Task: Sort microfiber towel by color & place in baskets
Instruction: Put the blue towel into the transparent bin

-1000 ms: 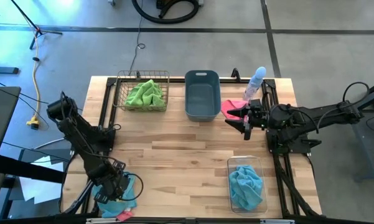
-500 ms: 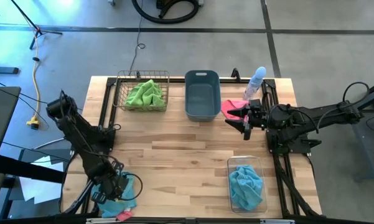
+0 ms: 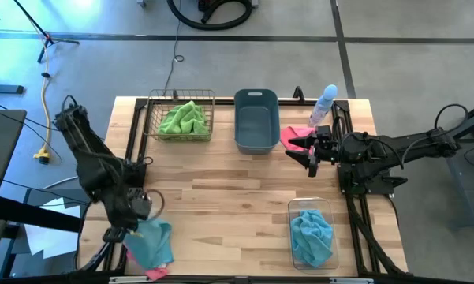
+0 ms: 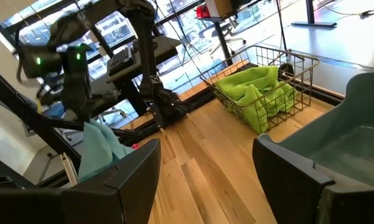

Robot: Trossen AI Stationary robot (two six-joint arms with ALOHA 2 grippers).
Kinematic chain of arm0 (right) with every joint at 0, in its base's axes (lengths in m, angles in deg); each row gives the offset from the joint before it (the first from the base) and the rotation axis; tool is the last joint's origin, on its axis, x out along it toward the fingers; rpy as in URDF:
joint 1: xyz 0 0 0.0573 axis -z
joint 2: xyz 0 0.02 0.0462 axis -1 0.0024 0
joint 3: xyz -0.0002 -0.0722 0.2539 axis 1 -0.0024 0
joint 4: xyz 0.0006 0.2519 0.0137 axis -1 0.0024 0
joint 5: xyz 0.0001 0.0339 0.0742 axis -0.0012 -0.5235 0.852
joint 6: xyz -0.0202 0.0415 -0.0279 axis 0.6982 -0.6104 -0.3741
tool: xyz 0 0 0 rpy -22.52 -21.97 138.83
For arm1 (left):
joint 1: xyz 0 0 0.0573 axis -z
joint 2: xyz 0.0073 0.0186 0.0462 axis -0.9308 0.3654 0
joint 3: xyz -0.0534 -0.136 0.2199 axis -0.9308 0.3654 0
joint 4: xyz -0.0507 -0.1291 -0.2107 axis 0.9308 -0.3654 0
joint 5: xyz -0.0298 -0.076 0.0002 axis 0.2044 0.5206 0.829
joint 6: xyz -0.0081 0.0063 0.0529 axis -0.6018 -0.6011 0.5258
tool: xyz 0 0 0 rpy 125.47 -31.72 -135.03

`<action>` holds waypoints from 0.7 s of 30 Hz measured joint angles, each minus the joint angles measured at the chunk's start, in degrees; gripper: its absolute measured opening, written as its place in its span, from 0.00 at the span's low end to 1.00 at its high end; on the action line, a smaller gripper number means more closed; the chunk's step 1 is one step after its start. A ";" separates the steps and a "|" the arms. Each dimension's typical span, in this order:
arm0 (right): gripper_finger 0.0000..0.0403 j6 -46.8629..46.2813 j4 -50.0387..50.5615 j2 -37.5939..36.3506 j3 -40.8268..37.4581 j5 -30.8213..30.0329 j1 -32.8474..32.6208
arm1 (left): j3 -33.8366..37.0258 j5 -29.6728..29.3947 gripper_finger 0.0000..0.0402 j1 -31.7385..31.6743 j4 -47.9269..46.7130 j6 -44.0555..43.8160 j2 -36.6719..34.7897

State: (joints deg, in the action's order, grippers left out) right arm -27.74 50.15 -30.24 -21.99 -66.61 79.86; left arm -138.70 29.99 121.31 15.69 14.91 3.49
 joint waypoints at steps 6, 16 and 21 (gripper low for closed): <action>0.62 0.00 -0.02 0.00 0.00 0.00 0.00 | -4.61 -8.90 0.00 -5.80 -0.41 1.26 -3.01; 0.62 -4.12 -0.68 0.00 0.00 0.02 0.00 | -7.44 -11.10 0.00 -20.68 4.29 22.30 1.26; 0.62 -4.70 -1.19 0.00 0.00 0.02 0.00 | -7.44 -11.86 0.00 -27.91 14.61 35.84 6.46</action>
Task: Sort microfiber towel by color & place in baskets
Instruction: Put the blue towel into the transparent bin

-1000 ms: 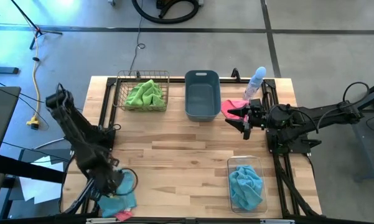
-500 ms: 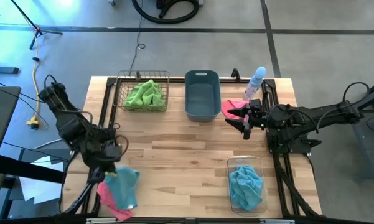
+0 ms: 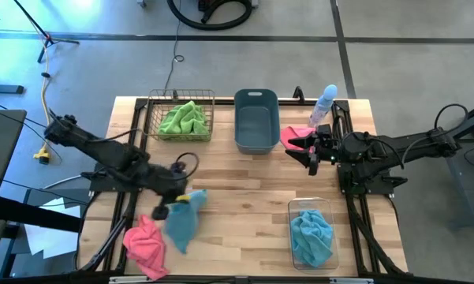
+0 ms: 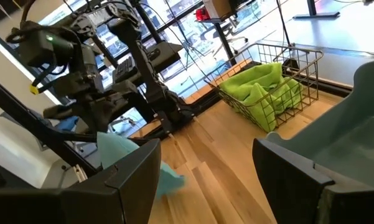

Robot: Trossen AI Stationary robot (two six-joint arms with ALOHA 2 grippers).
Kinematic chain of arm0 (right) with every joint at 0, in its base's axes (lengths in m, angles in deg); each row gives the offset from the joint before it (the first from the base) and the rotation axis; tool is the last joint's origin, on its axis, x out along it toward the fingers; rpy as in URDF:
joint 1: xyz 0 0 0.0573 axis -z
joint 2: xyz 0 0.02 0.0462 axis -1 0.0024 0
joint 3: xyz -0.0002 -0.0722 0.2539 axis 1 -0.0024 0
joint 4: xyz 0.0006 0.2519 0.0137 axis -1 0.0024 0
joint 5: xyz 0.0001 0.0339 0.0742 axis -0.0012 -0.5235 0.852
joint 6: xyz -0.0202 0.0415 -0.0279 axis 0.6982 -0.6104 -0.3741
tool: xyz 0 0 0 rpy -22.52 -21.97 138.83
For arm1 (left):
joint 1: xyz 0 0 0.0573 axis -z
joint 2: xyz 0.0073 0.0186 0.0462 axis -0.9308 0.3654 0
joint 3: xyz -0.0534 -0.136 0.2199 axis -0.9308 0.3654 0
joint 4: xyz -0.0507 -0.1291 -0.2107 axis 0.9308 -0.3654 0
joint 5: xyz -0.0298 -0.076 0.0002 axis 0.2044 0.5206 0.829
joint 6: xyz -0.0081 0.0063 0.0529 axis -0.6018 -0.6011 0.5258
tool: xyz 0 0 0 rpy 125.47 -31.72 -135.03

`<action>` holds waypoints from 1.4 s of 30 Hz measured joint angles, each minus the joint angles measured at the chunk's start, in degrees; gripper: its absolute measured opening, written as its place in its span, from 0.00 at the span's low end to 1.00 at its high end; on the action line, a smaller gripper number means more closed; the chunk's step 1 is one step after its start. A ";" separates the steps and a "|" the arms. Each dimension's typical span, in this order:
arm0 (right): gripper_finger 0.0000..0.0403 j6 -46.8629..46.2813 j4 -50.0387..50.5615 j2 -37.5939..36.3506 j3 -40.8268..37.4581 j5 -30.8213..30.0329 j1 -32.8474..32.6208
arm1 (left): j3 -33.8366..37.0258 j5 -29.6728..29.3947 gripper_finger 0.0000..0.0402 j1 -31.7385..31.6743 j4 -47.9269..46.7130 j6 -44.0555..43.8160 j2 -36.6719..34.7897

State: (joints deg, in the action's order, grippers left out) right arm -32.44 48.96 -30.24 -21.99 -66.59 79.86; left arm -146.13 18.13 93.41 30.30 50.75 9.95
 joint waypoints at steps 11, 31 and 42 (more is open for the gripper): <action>0.62 -0.42 -0.98 0.00 0.00 0.00 0.00 | -0.01 -0.58 0.00 -9.92 17.77 11.32 6.15; 0.62 0.20 -0.16 0.02 0.02 -1.79 0.00 | 8.32 3.42 0.00 -4.34 4.21 15.47 11.69; 0.62 0.20 -0.06 0.02 0.02 -1.81 0.00 | 6.75 4.04 0.03 -8.06 14.65 15.64 27.80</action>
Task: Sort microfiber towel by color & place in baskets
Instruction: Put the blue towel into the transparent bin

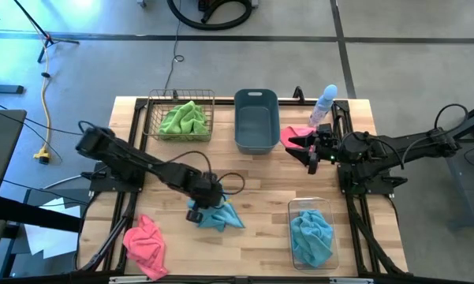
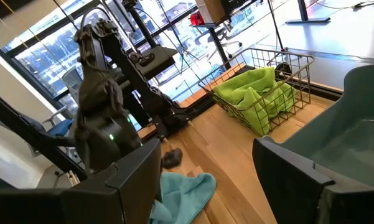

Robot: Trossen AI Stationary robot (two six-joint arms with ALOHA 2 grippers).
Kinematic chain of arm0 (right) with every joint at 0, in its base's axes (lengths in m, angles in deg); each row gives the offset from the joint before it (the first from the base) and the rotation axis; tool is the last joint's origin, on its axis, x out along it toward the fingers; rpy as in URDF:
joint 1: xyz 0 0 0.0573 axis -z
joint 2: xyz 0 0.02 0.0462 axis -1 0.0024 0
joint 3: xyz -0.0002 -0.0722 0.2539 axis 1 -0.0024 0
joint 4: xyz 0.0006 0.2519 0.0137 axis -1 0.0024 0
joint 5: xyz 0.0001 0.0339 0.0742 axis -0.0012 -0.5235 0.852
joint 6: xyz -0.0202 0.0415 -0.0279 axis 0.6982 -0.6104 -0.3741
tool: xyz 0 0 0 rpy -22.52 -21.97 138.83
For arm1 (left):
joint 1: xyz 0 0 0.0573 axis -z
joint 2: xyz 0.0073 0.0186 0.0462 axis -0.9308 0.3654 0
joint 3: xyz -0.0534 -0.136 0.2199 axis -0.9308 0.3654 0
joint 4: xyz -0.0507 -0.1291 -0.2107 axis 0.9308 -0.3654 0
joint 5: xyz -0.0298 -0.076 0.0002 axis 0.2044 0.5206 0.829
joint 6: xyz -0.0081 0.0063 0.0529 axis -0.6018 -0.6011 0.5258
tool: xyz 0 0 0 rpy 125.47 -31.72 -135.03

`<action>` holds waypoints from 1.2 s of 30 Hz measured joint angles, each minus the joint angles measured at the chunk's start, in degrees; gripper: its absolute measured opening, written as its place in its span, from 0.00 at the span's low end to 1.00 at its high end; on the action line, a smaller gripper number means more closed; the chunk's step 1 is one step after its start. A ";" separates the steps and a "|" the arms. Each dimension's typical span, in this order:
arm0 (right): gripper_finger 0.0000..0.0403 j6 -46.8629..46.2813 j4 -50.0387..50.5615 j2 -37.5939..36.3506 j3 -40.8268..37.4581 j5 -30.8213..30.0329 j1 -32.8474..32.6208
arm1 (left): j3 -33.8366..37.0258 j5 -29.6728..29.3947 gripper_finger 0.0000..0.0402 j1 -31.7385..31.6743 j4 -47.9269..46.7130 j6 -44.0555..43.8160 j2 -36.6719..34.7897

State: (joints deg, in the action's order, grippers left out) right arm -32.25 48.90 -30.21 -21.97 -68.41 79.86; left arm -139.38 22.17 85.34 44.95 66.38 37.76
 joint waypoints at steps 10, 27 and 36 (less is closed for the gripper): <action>0.62 0.00 0.00 0.00 0.00 -0.02 0.00 | -0.06 -1.34 0.31 -1.57 0.63 -6.25 1.65; 0.62 -0.61 1.80 0.00 0.00 -0.04 0.00 | -6.84 3.37 0.72 -5.13 -13.70 -13.20 -8.15; 0.62 -1.10 4.43 0.00 0.00 -0.03 0.00 | -6.60 -3.46 0.72 6.26 -14.03 -13.84 -9.10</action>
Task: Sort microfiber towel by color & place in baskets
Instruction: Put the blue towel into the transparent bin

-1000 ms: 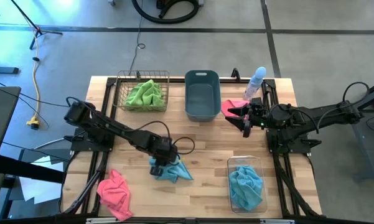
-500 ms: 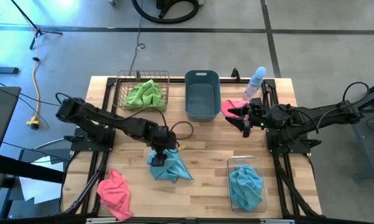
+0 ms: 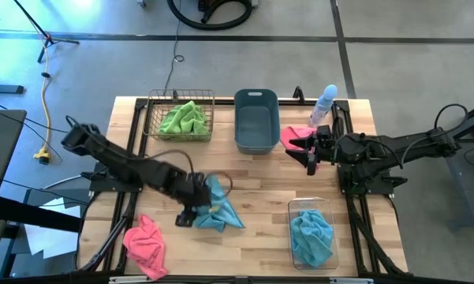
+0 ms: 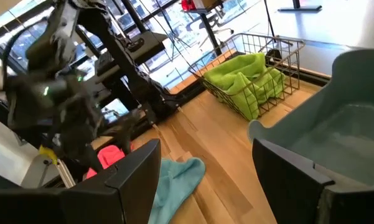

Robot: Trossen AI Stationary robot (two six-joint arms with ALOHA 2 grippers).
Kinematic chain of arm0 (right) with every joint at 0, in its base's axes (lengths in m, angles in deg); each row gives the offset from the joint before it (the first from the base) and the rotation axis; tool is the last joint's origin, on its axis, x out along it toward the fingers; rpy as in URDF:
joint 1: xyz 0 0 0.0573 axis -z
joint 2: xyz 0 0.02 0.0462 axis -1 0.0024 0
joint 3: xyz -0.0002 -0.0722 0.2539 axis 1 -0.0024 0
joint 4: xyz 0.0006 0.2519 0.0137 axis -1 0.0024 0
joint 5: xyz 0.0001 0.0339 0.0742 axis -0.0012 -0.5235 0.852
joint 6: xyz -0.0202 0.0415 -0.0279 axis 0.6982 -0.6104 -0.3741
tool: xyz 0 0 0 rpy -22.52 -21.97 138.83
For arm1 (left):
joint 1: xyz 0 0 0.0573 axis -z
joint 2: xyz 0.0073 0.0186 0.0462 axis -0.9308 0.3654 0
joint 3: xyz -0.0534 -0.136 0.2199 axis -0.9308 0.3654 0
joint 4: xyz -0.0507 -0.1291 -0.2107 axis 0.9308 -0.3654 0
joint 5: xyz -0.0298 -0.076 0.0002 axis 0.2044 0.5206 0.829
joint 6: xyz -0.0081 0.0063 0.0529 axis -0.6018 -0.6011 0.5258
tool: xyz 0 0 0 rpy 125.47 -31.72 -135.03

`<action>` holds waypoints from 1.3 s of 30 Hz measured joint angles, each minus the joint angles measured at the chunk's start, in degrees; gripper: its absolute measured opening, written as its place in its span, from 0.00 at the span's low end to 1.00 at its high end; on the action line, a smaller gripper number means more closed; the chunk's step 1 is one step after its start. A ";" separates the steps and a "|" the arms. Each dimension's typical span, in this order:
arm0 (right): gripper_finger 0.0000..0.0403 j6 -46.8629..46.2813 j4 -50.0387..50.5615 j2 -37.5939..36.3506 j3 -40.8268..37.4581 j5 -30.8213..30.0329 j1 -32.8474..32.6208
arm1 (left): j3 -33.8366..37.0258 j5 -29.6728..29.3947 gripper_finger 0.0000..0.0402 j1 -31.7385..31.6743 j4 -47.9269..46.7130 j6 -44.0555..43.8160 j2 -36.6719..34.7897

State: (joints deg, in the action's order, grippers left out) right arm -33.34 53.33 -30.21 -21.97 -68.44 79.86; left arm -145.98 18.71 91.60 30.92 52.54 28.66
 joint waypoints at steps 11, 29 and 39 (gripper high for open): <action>0.62 -0.85 0.75 0.00 0.00 0.01 0.00 | 0.04 -7.93 0.72 -0.89 0.73 -1.87 13.46; 0.62 -1.04 1.12 0.00 0.00 0.03 0.01 | 0.02 -1.94 0.72 -5.68 6.17 -0.89 22.10; 0.62 -1.04 1.21 0.00 0.00 0.29 0.01 | -0.02 -1.37 0.29 -4.80 6.55 -0.93 22.18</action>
State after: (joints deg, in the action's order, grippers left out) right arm -34.39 54.54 -30.21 -21.97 -68.14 79.88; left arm -146.00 17.34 86.80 37.47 51.61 50.84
